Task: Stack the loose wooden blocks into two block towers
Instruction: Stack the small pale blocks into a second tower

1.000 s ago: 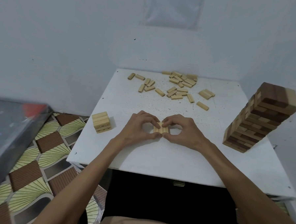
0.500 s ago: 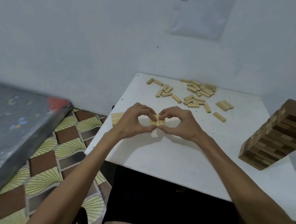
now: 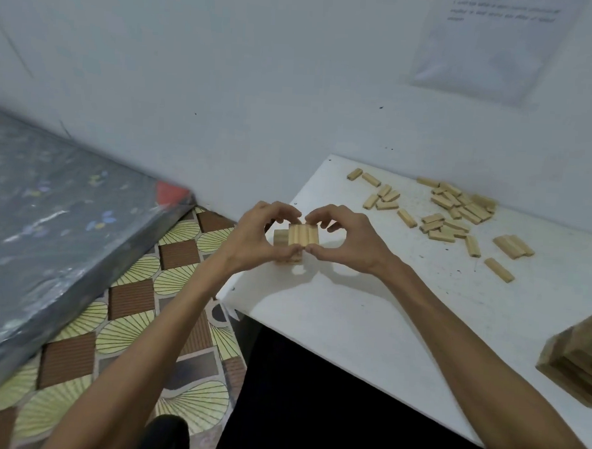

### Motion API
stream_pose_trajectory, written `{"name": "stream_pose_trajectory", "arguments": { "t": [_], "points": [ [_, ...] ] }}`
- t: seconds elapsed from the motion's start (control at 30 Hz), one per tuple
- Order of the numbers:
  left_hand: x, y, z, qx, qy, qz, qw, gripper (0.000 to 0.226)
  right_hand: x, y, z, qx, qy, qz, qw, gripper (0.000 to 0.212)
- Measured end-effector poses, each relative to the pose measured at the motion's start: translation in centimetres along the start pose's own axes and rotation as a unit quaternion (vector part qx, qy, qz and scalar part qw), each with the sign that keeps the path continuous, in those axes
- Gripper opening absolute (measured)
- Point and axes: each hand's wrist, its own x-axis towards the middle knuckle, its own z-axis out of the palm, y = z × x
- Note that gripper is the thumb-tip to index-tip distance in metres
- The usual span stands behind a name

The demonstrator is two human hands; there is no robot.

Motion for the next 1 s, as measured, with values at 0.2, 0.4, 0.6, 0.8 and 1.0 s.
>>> {"name": "stream_pose_trajectory", "arguments": {
  "t": [0.2,0.4,0.6,0.8,1.0],
  "points": [
    [-0.6,-2.0,-0.9,-0.009,-0.001,-0.048,0.999,0.067,2.0,0.0,1.5,-0.017,-0.045,0.009,0.999,0.057],
    [-0.8,-2.6,-0.9,0.006,-0.004,-0.048,0.999,0.069,2.5,0.5,2.2,-0.009,-0.054,0.017,0.998,0.055],
    [-0.7,-2.7,-0.6,0.004,0.000,-0.050,0.999,0.065,2.4,0.8,2.2,0.005,-0.051,0.039,0.998,0.054],
    [-0.6,-2.9,-0.5,-0.017,-0.005,-0.061,0.998,0.064,2.3,1.0,2.4,0.014,-0.054,0.052,0.997,0.051],
    [-0.6,-3.3,-0.5,-0.057,-0.003,-0.087,0.995,0.064,2.5,1.1,2.6,0.013,-0.058,0.058,0.997,0.052]
  ]
}}
